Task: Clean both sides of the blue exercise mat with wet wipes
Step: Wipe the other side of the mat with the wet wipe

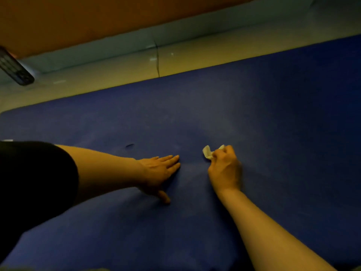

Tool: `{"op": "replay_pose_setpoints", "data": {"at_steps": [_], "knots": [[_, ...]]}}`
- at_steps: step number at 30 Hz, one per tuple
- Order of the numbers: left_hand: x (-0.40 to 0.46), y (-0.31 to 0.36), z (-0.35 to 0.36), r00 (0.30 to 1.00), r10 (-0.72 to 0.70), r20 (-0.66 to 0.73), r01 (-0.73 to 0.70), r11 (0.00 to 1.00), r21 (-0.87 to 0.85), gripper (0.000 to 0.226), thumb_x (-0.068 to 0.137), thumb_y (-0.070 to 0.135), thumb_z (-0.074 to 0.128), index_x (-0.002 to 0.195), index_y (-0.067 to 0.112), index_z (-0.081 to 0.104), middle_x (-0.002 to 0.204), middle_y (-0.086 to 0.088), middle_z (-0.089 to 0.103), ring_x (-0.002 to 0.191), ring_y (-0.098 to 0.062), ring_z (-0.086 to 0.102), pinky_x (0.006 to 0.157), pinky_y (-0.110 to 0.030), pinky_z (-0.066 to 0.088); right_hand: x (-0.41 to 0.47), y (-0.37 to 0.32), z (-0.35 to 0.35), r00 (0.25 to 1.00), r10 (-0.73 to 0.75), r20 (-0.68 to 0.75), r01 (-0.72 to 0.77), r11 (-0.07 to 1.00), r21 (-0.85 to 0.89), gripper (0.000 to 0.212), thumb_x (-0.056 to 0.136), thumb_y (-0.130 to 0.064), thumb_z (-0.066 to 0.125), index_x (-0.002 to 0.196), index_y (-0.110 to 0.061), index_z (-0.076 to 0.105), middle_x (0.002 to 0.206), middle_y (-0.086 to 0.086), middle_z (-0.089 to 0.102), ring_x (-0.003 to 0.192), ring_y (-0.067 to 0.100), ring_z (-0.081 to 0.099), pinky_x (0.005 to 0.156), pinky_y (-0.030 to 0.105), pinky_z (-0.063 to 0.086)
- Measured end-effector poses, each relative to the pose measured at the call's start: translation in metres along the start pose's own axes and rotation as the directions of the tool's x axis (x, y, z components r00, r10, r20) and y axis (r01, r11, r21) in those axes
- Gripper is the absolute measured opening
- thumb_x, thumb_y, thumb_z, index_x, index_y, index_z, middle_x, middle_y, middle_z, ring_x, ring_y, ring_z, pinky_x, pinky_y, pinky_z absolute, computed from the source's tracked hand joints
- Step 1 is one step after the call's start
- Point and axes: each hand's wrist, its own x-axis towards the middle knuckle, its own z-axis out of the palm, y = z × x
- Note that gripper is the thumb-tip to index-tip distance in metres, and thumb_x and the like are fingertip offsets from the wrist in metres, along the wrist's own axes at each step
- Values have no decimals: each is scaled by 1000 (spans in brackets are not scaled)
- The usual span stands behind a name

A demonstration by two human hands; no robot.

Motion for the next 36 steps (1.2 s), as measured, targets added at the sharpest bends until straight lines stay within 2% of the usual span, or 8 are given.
{"op": "replay_pose_setpoints", "data": {"at_steps": [4, 7, 13, 16, 19, 27, 32, 36], "knots": [[14, -15, -16, 998, -54, -30, 53, 997, -56, 118, 80, 67, 57, 151, 6, -15, 158, -13, -23, 148, -29, -11, 121, -39, 6, -24, -21, 26, 986, -162, 34, 161, 986, 54, 30, 89, -22, 56, 64, -5, 56, 71, 8, 50, 51, 27, 52, 43, 32, 37], [28, -20, -24, 995, -85, -56, 80, 994, -77, 122, 77, 70, 58, 150, 9, -18, 157, -11, -27, 146, -30, -16, 120, -48, 11, -17, -23, 34, 947, -284, 148, 276, 958, 76, 24, 74, -4, 69, 60, -8, 51, 70, 9, 51, 49, 29, 51, 42, 29, 33], [48, -21, -3, 992, -87, -93, 74, 989, -128, 126, 75, 74, 56, 147, 12, -26, 152, -9, -38, 141, -30, -31, 115, -63, 1, 36, 6, 9, 996, 72, -52, -72, 997, 1, 12, 82, 4, 58, 71, -1, 58, 86, 18, 55, 63, 39, 56, 49, 35, 36], [55, -22, 8, 987, -90, -135, 73, 989, -129, 127, 75, 76, 54, 146, 10, -29, 149, -10, -41, 137, -30, -37, 113, -63, -4, 20, -15, 30, 992, -104, -73, 106, 994, 29, 21, 88, -13, 58, 68, -7, 60, 76, 10, 53, 53, 30, 53, 42, 34, 40], [56, -24, 16, 979, -87, -182, 58, 986, -158, 126, 74, 76, 53, 144, 12, -30, 148, -7, -43, 135, -29, -40, 113, -60, -8, 0, -30, 52, 938, -333, 93, 330, 943, 55, 13, 82, -8, 58, 70, -9, 57, 75, 7, 52, 53, 24, 51, 42, 33, 42], [55, -32, 22, 963, -87, -256, 62, 992, -107, 128, 68, 87, 44, 143, 19, -34, 149, -2, -42, 139, -25, -37, 106, -64, -19, 56, -11, 38, 990, 1, -138, 1, 1000, 14, 19, 82, 3, 58, 64, -2, 55, 79, 17, 56, 60, 35, 56, 49, 32, 39], [56, -36, 19, 949, -85, -303, 27, 981, -190, 136, 62, 84, 55, 148, 16, -25, 153, 1, -36, 140, -19, -35, 110, -63, -17, 14, -47, 66, 940, -330, 92, 326, 944, 55, 15, 84, -9, 50, 75, -6, 61, 76, 11, 55, 58, 27, 54, 48, 33, 41], [60, -57, -5, 926, -137, -353, 29, 955, -295, 136, 63, 79, 61, 149, 14, -22, 155, -2, -33, 141, -17, -31, 116, -57, -7, 68, -24, 45, 974, -222, 35, 222, 975, 8, 27, 89, -14, 48, 65, -3, 56, 76, 17, 55, 62, 37, 55, 50, 37, 39]]}}
